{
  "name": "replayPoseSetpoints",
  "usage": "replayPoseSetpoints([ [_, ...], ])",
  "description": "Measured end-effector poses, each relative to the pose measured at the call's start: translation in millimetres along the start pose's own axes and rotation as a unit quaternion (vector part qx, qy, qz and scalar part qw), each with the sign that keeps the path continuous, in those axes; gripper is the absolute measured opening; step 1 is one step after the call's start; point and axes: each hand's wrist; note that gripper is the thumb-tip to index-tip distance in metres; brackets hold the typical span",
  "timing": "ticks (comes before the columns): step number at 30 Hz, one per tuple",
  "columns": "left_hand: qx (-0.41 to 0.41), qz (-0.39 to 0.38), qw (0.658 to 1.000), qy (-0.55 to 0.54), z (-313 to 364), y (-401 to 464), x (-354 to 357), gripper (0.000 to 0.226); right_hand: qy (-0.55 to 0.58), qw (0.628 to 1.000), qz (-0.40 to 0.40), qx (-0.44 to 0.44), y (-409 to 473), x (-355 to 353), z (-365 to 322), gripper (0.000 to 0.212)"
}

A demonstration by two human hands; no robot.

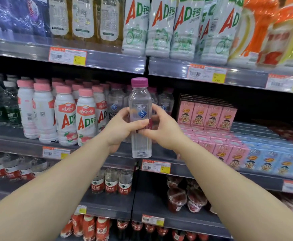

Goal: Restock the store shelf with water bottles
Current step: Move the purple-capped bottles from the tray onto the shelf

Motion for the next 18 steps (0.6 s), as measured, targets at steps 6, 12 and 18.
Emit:
replayPoseSetpoints([
  [6, -0.026, -0.092, 0.994, 0.044, 5, 19, 25, 0.051, -0.014, 0.996, 0.064, 0.055, 1, -31, 19, 0.071],
  [12, -0.035, -0.062, 0.981, 0.182, -11, 20, 13, 0.073, -0.078, 0.977, 0.105, 0.167, 28, -40, 41, 0.078],
  [18, 0.024, -0.058, 0.902, 0.426, -28, 13, -7, 0.064, -0.115, 0.973, 0.058, 0.189, 51, -34, 53, 0.075],
])
Point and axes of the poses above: each hand's wrist, its own y-axis towards the middle knuckle, its own x-axis out of the palm, z = x × y, and after that the axes turned 4 degrees about x, right-handed
